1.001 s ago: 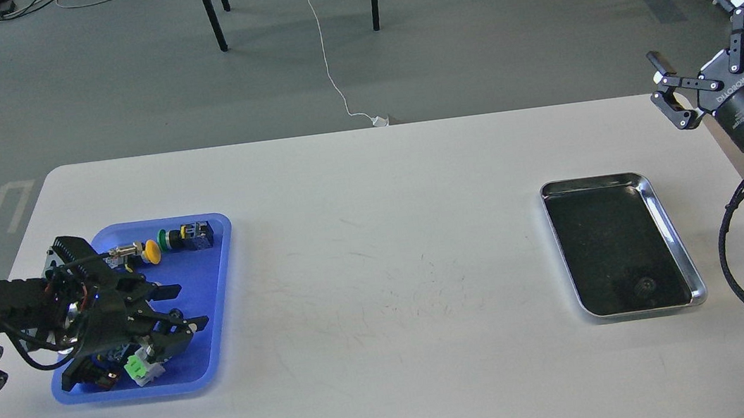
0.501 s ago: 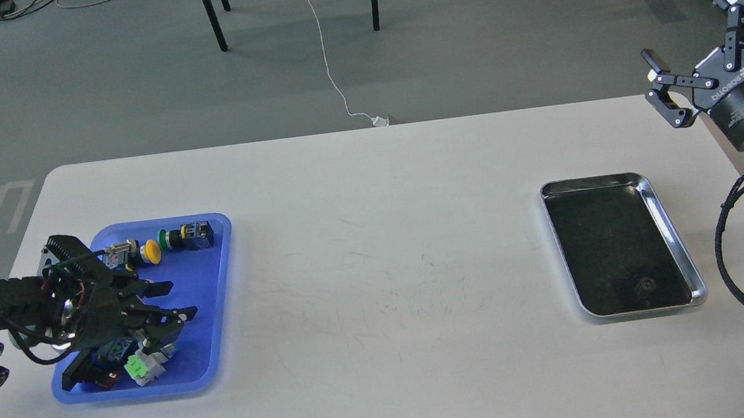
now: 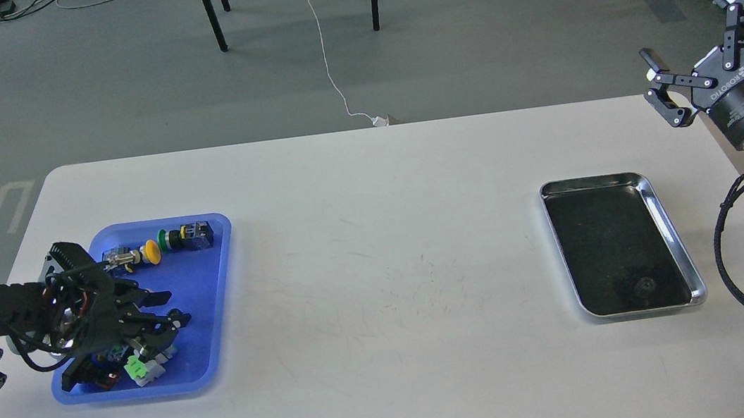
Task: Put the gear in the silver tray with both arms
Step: 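Grasp another black gear in the blue tray with the left gripper, then lift the second gear and carry it toward the table center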
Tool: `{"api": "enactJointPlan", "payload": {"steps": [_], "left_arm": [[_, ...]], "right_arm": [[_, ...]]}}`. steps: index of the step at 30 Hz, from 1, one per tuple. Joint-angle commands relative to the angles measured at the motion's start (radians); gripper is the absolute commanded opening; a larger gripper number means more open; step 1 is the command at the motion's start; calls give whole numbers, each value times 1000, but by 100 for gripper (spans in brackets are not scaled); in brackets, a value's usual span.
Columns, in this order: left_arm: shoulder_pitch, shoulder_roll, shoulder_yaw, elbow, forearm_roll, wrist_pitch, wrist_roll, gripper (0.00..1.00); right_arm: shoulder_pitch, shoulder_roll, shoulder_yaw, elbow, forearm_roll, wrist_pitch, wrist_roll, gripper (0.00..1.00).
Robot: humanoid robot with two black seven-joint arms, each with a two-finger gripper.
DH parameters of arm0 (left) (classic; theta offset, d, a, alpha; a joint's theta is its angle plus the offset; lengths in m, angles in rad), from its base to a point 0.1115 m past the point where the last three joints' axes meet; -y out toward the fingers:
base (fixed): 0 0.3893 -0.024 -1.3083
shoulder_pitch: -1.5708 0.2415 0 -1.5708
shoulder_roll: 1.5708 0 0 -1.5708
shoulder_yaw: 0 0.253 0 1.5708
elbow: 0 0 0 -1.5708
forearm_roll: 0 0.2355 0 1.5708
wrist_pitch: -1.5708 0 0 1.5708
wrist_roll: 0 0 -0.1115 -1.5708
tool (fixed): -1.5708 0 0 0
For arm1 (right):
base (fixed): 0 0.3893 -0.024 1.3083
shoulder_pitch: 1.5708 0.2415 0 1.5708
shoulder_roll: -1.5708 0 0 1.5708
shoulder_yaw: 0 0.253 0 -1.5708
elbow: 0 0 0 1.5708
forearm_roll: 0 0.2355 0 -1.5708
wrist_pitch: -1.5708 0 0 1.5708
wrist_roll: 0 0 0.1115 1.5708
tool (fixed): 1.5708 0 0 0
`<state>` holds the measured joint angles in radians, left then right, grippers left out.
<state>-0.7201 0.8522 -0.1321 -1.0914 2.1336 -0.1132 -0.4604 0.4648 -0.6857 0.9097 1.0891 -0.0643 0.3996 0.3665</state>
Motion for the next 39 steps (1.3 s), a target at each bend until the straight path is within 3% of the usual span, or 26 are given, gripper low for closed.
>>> {"api": "enactJointPlan", "payload": {"steps": [1, 5, 12, 17, 19, 23, 30, 33, 39], "left_arm": [[1, -9, 0, 24, 0, 4, -4, 40], [1, -7, 0, 25, 0, 4, -7, 32], [4, -5, 0, 24, 2, 6, -7, 27], [5, -5, 0, 24, 0, 4, -4, 14], [1, -7, -4, 21, -6, 4, -4, 13], [-41, 16, -20, -39, -21, 4, -6, 14], [-235, 51, -18, -174, -147, -5, 6, 14], [-298, -36, -17, -180, -155, -5, 31, 14], [-315, -292, -6, -171, -146, -6, 144, 15]], "right_arm": [[0, 0, 3, 0, 0, 1, 0, 95], [-2, 0, 5, 0, 0, 1, 0, 95], [0, 0, 5, 0, 0, 1, 0, 95], [0, 0, 6, 0, 0, 1, 0, 95], [0, 0, 6, 0, 0, 1, 0, 95], [0, -12, 17, 2, 0, 2, 0, 95], [-12, -182, 29, 23, 1, 16, 2, 96], [-49, -236, 28, 23, 1, 24, 2, 96], [-152, -304, 28, 14, 1, 22, 5, 96]]}}
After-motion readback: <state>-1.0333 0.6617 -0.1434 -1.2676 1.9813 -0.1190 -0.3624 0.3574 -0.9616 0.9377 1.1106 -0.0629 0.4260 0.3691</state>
